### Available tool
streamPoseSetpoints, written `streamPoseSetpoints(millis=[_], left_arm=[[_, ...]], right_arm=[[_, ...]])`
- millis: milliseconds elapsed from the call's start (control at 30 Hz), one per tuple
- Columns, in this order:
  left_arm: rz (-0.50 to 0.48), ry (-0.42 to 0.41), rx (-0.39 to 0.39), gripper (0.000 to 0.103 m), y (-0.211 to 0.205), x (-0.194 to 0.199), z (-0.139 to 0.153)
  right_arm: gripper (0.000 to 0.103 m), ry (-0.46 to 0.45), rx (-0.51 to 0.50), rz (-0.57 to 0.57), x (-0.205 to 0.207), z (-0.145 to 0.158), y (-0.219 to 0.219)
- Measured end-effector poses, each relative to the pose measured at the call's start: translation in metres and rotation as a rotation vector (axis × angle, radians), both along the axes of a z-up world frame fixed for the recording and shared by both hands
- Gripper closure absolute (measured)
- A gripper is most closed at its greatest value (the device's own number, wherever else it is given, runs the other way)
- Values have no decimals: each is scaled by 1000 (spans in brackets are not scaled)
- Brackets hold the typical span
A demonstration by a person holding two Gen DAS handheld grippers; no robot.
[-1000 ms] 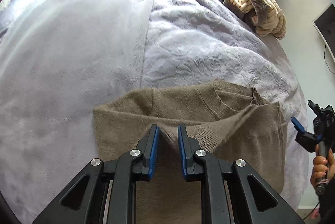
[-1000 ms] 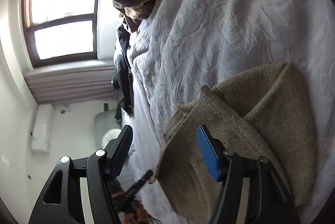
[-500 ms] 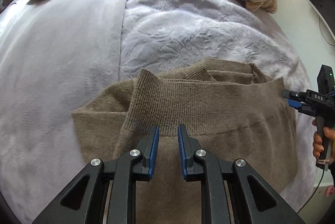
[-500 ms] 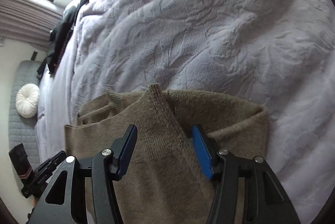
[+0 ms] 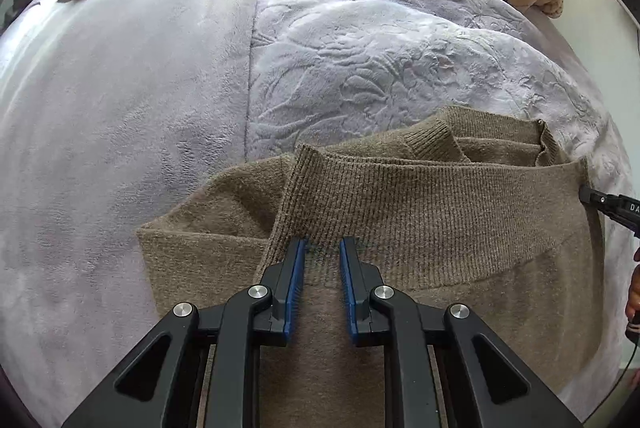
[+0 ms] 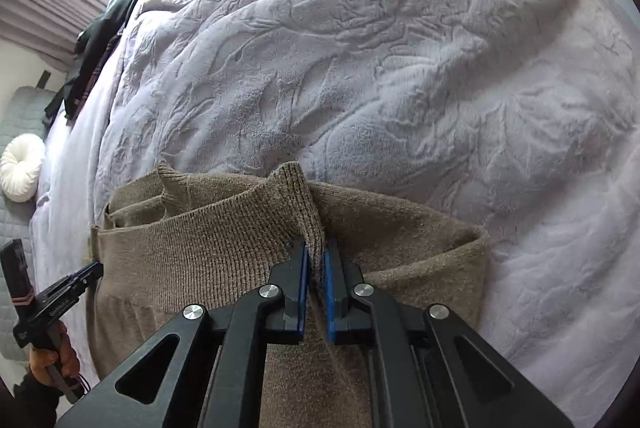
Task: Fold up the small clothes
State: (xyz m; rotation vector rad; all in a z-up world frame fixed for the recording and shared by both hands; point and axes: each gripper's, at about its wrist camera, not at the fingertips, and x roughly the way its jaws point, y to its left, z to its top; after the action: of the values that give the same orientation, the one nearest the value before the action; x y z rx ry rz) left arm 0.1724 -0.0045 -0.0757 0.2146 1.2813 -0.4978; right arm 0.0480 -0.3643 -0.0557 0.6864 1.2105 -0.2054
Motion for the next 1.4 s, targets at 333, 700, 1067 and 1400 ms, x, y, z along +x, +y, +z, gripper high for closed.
streamPoseSetpoints(millis=[333,700,1067,1400], left_arm=[[-23,-11,31,83,26,-34,22],[41,-19,3,0,44,-80,34],[106,-3,19,0,64,-108,39],[181,99,-3,0,104,-128,26]], right_arm=[[86,-6,23,-73,-39,18,-3],[81,-38,162,-142,-98,23,35],[48,-59,260,-222,-161,32,63],[48,-73,493,-561,-246,-18,66]])
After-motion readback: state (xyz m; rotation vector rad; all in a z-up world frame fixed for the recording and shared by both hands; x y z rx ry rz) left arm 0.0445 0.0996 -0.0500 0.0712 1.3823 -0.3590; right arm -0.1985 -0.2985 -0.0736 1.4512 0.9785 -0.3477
